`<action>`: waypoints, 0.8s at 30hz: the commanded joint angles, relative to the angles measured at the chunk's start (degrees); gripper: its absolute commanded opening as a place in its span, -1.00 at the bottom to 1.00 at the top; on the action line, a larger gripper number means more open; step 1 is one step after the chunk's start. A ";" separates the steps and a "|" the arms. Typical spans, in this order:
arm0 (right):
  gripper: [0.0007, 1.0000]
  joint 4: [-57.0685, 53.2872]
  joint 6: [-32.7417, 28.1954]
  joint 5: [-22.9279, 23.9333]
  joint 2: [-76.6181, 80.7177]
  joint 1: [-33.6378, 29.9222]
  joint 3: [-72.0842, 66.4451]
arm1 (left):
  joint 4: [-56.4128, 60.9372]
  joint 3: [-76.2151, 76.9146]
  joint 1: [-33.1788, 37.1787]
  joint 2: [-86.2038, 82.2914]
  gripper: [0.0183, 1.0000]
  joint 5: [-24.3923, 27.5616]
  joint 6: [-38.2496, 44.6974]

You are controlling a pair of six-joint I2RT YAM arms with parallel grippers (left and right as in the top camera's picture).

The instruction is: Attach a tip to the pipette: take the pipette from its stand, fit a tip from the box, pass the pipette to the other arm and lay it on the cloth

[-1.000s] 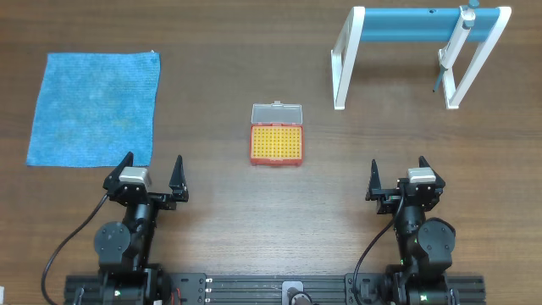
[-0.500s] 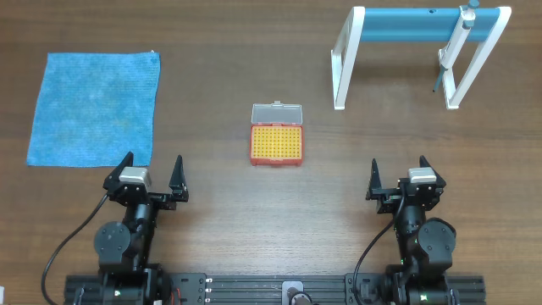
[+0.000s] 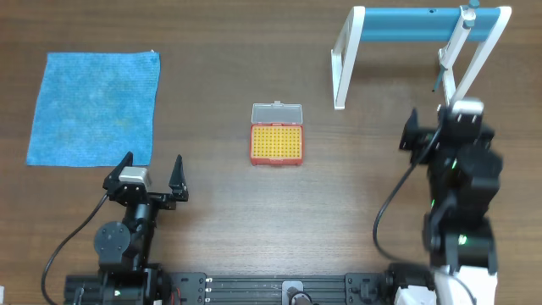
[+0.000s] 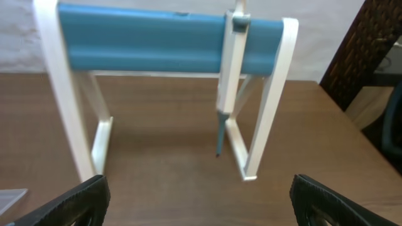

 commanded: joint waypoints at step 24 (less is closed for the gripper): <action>0.87 13.55 -11.80 -46.69 45.42 -23.21 20.90 | -0.50 -0.04 -0.24 -0.24 0.99 -0.44 -0.50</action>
